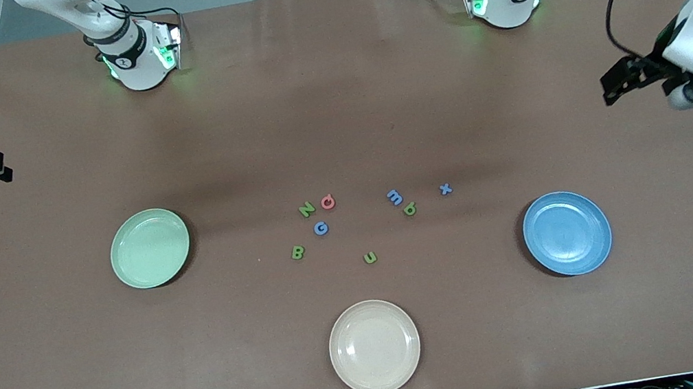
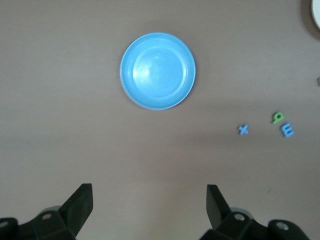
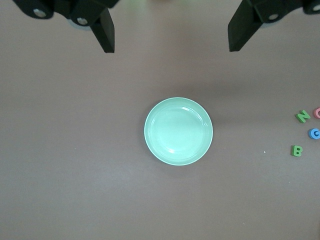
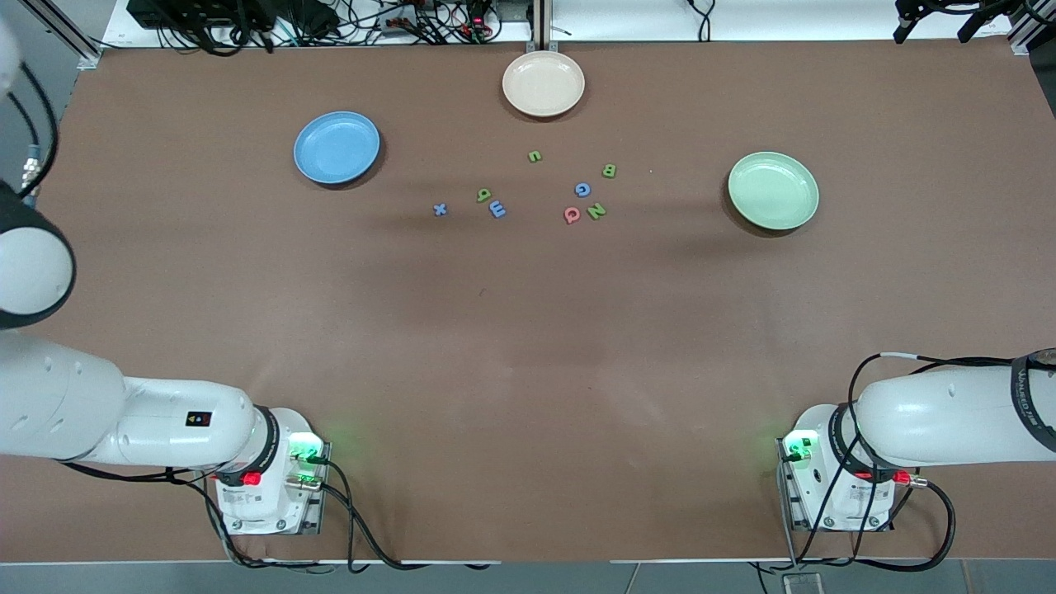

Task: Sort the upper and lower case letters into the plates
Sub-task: 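Move the left gripper toward the scattered foam letters, then grasp the blue x with the left gripper while the right gripper grasps B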

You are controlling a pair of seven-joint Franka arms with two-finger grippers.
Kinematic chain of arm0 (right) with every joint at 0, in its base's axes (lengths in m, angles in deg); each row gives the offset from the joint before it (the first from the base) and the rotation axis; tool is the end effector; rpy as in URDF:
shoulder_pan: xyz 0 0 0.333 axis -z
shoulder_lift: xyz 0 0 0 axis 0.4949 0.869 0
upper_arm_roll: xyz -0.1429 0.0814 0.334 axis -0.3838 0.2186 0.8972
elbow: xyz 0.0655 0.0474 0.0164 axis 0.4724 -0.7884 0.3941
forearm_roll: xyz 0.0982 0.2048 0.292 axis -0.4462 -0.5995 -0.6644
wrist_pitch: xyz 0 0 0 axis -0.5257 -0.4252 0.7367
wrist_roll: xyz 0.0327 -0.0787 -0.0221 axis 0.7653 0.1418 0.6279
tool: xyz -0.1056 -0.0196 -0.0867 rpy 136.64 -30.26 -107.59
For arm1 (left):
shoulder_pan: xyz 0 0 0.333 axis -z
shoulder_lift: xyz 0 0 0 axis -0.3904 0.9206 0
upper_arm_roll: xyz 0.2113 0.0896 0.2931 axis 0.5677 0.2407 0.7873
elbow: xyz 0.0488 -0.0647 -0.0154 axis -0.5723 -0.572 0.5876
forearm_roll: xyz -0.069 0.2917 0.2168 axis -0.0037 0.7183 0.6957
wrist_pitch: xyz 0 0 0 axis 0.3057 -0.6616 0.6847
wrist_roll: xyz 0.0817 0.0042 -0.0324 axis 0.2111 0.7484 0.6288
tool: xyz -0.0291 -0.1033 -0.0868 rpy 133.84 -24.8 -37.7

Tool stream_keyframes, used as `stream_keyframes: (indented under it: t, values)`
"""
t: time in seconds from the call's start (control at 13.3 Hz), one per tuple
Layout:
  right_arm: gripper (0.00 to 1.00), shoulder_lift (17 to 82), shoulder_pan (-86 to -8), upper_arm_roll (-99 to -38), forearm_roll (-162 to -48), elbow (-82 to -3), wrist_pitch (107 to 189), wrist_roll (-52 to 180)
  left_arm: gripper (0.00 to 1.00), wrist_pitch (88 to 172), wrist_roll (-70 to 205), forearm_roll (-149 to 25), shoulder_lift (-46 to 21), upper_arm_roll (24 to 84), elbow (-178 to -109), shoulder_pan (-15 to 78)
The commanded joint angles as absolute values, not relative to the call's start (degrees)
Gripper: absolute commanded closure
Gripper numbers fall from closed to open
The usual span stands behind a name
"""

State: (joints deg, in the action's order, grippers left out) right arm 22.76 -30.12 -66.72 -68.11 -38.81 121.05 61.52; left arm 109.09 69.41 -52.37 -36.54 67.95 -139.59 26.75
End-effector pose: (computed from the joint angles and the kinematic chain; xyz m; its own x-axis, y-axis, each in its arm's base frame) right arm 0.5026 -0.0275 0.6395 0.9986 -0.0122 -0.0523 -0.0128 -0.9999 -0.0107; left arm 0.5406 -0.0763 0.6011 0.9999 0.0047 -0.0166 0.0046 -1.0000 -0.0062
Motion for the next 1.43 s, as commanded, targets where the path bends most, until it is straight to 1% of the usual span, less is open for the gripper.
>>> stream_keyframes:
  t: [0.0, 0.15, 0.38, 0.45, 0.6, 0.75, 0.83, 0.9, 1.13, 1.35]
  values:
    - [0.0, 22.0, -29.7, -66.2, -68.1, -39.1, 121.1, 61.5, 0.0, 113.7, 78.7, -52.0, -30.4, 66.0, -138.2, 31.1]
    - [0.0, 22.3, -29.7, -66.1, -68.2, -37.8, 121.3, 61.8, 0.0, 118.2, 86.9, -51.8, -26.6, 65.6, -139.6, 34.4]
    - [0.0, 24.6, -29.5, -66.2, -67.8, -36.8, 122.1, 61.7, 0.0, 126.6, 96.7, -51.7, -22.6, 65.7, -144.3, 39.8]
    - [0.0, 26.4, -29.4, -66.2, -68.2, -36.8, 123.1, 61.7, 0.0, 130.1, 98.4, -51.6, -21.4, 65.7, -146.6, 41.0]
    - [0.0, 29.4, -28.7, -66.2, -68.2, -37.0, 128.3, 61.8, 0.0, 138.6, 99.2, -51.5, -20.7, 65.7, -152.6, 42.2]
    - [0.0, 33.5, -27.6, -66.2, -68.2, -36.8, 131.5, 62.5, 0.0, 145.8, 99.3, -51.5, -20.0, 65.7, -157.3, 42.9]
    - [0.0, 37.3, -27.9, -66.2, -68.0, -36.7, 133.3, 62.6, 0.0, 148.6, 99.8, -51.5, -19.4, 65.7, -158.9, 43.5]
    - [0.0, 39.0, -27.9, -66.0, -68.4, -36.9, 133.8, 62.3, 0.03, 151.6, 102.0, -51.5, -18.7, 65.7, -160.4, 44.4]
    - [0.0, 39.6, -32.5, -65.9, -69.2, -37.2, 134.2, 56.4, 0.12, 156.5, 105.8, -51.3, -15.4, 65.8, -161.4, 47.0]
    - [0.0, 42.2, -36.9, -65.9, -73.0, -37.5, 137.8, 48.6, 0.14, 159.3, 109.3, -49.3, -12.6, 65.8, -161.7, 47.9]
